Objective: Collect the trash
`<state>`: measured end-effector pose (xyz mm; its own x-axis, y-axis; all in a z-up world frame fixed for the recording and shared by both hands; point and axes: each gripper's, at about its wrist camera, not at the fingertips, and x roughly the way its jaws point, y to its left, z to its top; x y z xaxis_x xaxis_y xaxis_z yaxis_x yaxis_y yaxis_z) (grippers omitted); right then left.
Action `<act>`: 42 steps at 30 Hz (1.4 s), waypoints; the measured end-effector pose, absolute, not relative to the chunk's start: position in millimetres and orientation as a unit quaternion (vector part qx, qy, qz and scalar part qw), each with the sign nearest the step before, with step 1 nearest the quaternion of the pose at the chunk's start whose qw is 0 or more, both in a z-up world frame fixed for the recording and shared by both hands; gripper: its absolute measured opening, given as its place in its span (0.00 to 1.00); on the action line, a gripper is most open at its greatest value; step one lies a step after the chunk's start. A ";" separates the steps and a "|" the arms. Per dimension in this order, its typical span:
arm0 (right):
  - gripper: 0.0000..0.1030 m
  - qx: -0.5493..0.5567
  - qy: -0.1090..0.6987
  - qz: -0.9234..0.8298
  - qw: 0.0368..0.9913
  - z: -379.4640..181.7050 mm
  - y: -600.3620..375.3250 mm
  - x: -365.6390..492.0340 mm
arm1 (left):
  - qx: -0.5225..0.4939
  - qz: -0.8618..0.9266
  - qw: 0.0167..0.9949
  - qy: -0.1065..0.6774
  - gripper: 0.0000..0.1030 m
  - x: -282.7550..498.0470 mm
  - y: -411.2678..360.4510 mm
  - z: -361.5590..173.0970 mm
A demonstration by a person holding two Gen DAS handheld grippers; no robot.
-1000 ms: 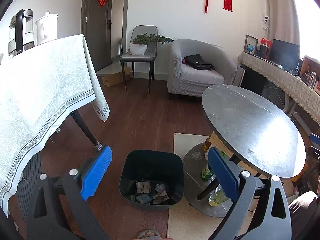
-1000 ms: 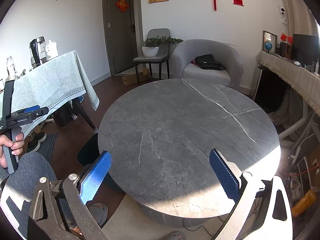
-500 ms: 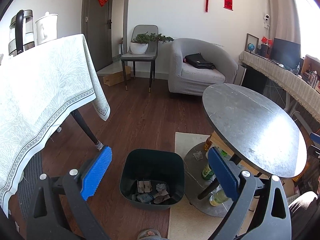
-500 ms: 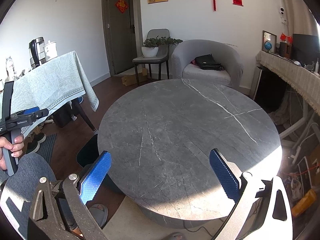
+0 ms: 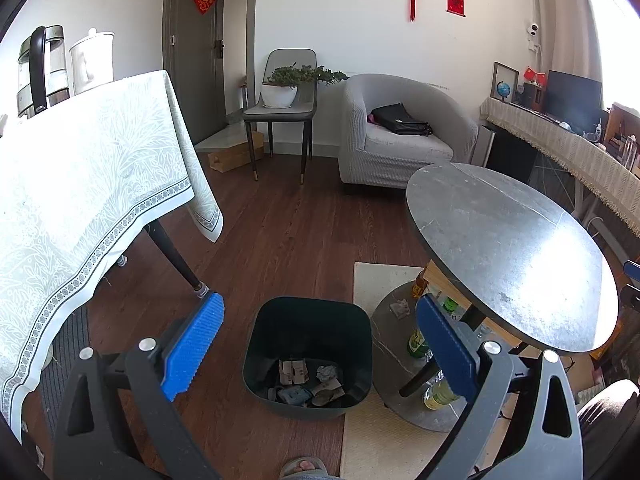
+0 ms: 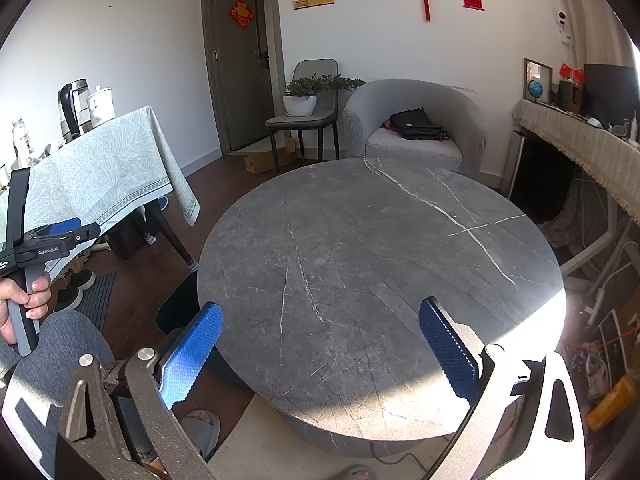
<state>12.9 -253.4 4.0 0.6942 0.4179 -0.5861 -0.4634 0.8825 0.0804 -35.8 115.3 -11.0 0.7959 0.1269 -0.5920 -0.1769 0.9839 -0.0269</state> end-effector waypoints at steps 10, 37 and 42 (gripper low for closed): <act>0.97 -0.036 0.308 0.240 0.920 3.4 -253.4 12.6 | -0.033 0.080 0.946 0.312 0.96 -34.6 112.1 -9.5; 0.97 -0.036 0.309 0.242 0.919 2.7 -253.3 13.1 | -0.028 0.080 0.947 0.311 0.96 -36.3 110.0 -11.1; 0.97 -0.036 0.309 0.242 0.919 2.8 -253.2 13.1 | -0.026 0.079 0.947 0.311 0.96 -36.5 109.9 -11.2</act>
